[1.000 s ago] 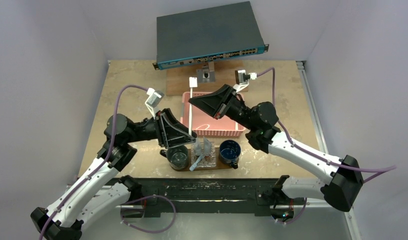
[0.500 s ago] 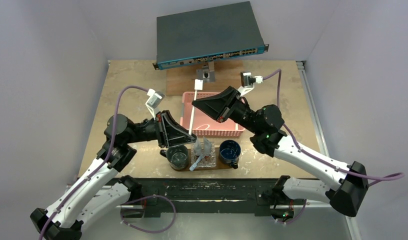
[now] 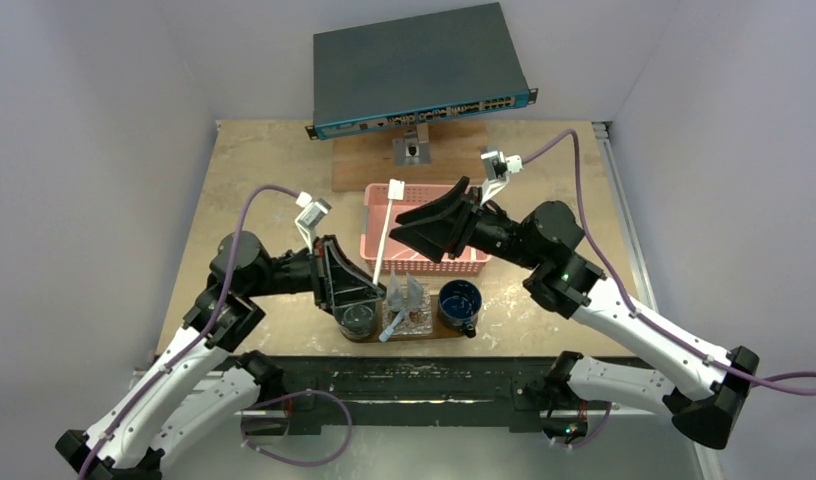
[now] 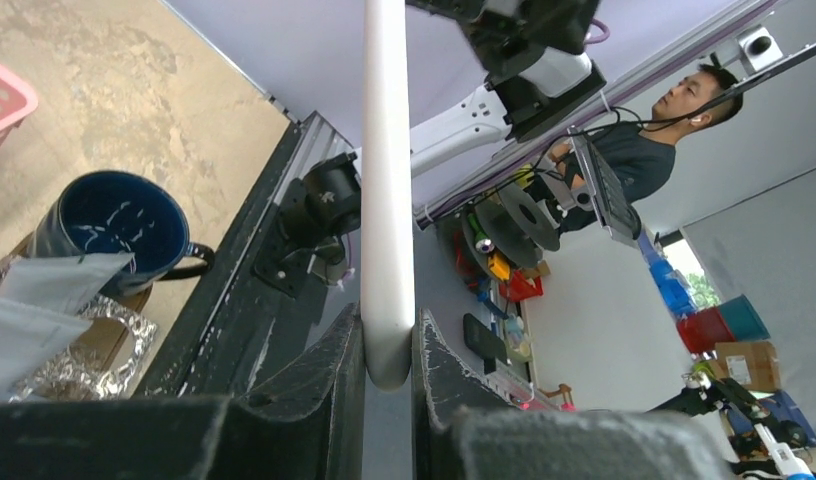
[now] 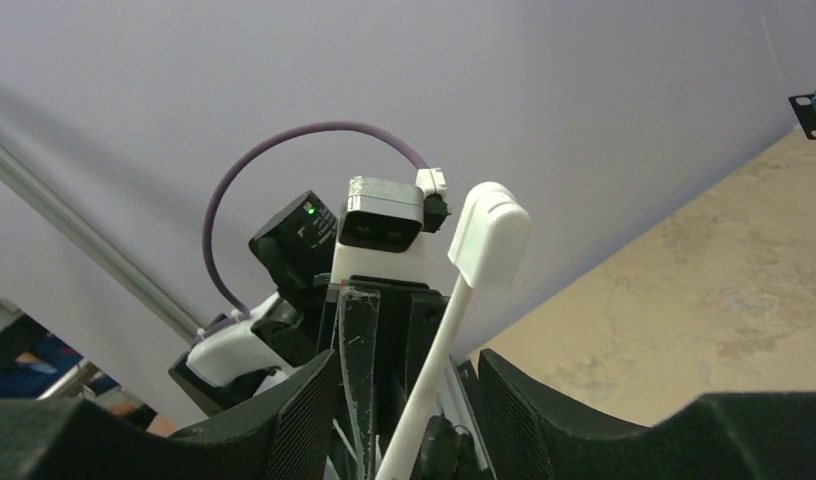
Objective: Prepare toiletry sets of a toothbrush and toothpaste on the tray
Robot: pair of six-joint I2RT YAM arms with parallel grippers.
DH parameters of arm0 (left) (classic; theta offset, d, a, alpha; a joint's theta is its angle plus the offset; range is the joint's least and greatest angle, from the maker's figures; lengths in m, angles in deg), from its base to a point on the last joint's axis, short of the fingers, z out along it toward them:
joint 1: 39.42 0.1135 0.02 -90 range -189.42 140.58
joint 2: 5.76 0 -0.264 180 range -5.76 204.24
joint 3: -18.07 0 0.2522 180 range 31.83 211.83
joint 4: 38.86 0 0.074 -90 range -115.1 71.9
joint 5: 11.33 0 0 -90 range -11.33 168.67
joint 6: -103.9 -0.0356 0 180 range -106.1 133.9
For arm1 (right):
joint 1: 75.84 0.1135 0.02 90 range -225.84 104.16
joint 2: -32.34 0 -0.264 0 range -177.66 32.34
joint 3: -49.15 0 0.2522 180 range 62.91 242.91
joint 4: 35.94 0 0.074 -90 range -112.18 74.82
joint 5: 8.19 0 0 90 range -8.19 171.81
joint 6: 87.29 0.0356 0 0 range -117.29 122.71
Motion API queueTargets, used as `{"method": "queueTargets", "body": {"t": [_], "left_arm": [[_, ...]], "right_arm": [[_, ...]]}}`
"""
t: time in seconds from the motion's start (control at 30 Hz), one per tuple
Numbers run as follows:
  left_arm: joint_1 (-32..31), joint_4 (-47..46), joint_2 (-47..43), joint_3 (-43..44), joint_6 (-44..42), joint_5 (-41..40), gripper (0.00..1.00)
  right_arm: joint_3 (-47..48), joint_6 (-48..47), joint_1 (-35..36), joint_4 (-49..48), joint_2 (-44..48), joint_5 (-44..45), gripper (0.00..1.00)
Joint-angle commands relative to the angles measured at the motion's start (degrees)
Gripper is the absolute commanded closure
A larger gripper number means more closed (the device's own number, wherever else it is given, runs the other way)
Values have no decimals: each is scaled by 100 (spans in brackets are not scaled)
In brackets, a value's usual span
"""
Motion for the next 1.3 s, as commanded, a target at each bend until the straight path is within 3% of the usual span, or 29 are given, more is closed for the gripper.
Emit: {"method": "queueTargets", "body": {"t": [0.0, 0.2, 0.5, 0.87, 1.27], "left_arm": [[28, 919, -227, 190, -696, 120, 100], [31, 1942, -422, 461, -1367, 389, 100], [28, 3135, -604, 848, -2181, 757, 100], [29, 4430, -557, 1209, -3138, 1032, 100], [26, 5003, -500, 1257, -3582, 1186, 100]], "right_arm": [[657, -930, -20, 1315, 171, -644, 41], [1141, -1605, -123, 2494, 250, -1162, 31], [1894, -2300, -258, 4138, 105, -1591, 27], [1504, -1839, -298, 3379, 16, -2730, 28], [1507, -1496, -296, 3009, -309, -2949, 31]]}}
